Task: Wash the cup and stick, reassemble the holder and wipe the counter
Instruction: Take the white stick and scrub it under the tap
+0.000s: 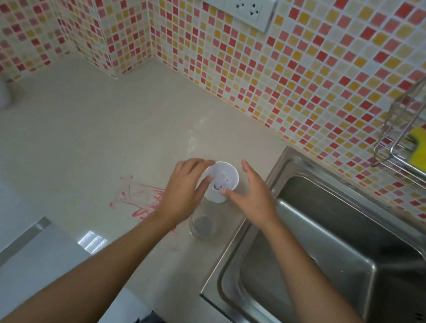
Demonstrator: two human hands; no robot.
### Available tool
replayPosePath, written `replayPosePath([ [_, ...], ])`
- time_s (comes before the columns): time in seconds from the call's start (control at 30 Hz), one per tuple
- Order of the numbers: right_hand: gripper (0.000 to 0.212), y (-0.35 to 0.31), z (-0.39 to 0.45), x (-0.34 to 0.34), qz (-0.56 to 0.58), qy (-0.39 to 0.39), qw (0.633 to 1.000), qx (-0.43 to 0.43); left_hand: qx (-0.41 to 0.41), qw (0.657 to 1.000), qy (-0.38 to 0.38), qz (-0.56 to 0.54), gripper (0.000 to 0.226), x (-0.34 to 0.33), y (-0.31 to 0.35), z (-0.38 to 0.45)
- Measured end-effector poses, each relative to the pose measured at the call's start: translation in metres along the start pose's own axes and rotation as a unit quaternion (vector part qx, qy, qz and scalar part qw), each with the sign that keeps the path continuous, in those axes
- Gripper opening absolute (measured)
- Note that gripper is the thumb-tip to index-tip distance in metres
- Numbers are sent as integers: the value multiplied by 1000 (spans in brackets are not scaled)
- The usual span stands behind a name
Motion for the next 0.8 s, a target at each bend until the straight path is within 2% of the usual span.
replayPosePath([
  [0.13, 95, -11, 12, -5, -38, -40, 998, -11, -97, 973, -147, 146, 28, 2, 1, 53],
  [0.2, 89, -12, 12, -8, -34, -39, 998, -20, -133, 955, -187, 189, 24, 0, 3, 61],
  [0.33, 84, -14, 8, -9, -23, -32, 999, -25, -177, 944, -182, 211, 11, 0, 7, 65],
  [0.47, 86, -16, 8, -9, -25, -34, 998, -36, -193, 937, -191, 219, 28, -6, 2, 68],
  [0.6, 86, -17, 9, -11, -7, -35, 998, -48, -215, 950, -126, 187, 19, 10, 16, 83],
  [0.73, 110, -22, -7, 6, -20, -38, 997, -64, -234, 958, -72, 150, 8, 34, 29, 86],
  [0.8, 97, -24, -24, 33, -47, 1, 997, -57, -236, 960, -65, 134, 8, 42, 38, 83],
])
Point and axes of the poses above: each hand's wrist, its own z-axis towards the middle knuckle, its own x-axis out of the back of the hand, y = z × x, the point moved 3 cm from there along z, towards the middle knuckle, and after that the axes turned 11 degrees about -y, right-handed, at the moved point
